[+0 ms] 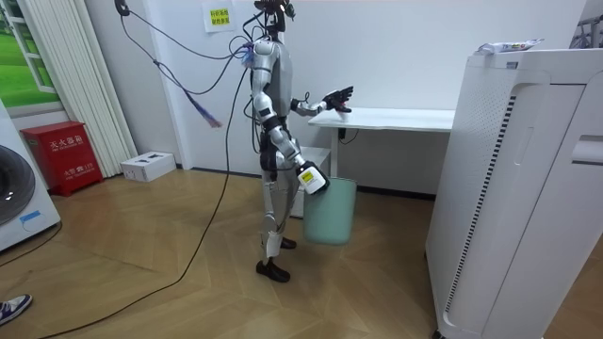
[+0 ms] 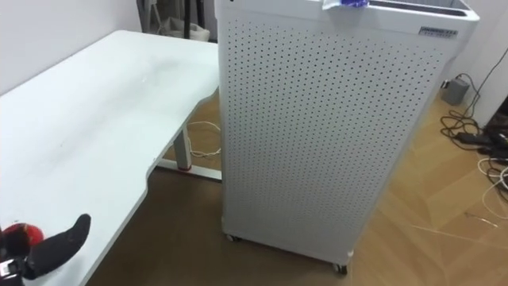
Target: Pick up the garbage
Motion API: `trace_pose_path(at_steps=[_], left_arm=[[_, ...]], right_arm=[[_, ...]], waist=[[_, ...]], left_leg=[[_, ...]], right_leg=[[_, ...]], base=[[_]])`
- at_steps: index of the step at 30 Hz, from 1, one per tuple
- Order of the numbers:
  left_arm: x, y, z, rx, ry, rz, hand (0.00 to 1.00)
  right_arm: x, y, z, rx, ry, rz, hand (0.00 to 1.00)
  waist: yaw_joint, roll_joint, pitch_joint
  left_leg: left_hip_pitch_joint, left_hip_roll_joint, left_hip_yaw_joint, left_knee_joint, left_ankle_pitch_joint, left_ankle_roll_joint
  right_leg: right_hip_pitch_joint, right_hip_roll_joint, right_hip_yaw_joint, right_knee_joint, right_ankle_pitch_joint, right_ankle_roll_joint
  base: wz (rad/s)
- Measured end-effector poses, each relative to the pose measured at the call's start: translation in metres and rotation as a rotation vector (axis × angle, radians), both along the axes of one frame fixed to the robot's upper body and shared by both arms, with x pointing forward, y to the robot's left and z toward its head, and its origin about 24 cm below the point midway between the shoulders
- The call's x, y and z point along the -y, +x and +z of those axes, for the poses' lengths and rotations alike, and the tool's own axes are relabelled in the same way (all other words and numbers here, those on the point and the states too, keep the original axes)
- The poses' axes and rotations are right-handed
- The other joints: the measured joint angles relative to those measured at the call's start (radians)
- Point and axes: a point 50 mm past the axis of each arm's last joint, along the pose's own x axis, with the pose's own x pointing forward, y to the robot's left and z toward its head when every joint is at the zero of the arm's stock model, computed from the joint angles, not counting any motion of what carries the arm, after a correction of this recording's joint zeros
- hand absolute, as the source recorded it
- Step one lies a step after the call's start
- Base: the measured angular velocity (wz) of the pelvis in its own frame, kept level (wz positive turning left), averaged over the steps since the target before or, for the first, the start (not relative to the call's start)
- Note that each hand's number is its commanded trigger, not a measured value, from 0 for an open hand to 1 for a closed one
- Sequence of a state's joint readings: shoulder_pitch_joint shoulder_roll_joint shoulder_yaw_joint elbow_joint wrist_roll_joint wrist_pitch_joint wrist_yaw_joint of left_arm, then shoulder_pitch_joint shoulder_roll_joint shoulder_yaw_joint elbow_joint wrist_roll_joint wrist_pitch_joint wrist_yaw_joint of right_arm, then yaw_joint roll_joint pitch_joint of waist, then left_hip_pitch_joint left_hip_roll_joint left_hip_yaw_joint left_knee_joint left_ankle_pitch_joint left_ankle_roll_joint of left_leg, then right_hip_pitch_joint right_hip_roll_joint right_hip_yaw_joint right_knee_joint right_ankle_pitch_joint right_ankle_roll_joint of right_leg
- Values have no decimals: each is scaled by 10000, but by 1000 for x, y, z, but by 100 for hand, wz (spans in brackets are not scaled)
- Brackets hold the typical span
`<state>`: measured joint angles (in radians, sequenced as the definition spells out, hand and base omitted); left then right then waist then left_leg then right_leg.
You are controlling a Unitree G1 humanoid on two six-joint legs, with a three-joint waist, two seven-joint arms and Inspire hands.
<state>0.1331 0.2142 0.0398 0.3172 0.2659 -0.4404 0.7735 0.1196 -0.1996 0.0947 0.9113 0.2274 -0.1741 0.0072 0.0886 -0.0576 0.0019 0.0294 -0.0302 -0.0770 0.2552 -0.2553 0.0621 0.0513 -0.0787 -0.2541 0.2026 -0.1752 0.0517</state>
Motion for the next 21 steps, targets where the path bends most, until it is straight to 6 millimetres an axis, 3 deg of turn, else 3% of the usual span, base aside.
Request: trace_pose_path(at_steps=[7, 11, 18, 21], left_arm=[[-2, -4, -11, -562, -43, 103, 0], [-4, -8, -23, -1198, -99, 111, 0], [-4, -8, -24, -1265, -120, 122, 0], [-4, -9, -27, -1426, -128, 169, 0]], right_arm=[[-2, 3, 2, 154, 85, 124, 100], [-3, 3, 1, 128, 235, 325, 100], [-6, 2, 1, 15, 367, 814, 100], [-6, 2, 1, 13, 459, 896, 100]], waist=[[2, -27, 6], [-6, -75, 54], [-2, -192, 116], [-5, -256, 101]], left_leg=[[-13, -2, -98, 4, 3, -5], [-7, -1, -100, 5, 4, -6], [-16, -3, -97, -23, 4, -7], [-12, -4, -94, -21, 4, -7]], right_leg=[[23, 4, -98, -16, 0, 0], [21, 8, -92, -67, 0, 0], [31, 18, -89, -134, 0, 0], [31, 16, -89, -134, 0, 0]], base=[[3], [0], [0], [0]])
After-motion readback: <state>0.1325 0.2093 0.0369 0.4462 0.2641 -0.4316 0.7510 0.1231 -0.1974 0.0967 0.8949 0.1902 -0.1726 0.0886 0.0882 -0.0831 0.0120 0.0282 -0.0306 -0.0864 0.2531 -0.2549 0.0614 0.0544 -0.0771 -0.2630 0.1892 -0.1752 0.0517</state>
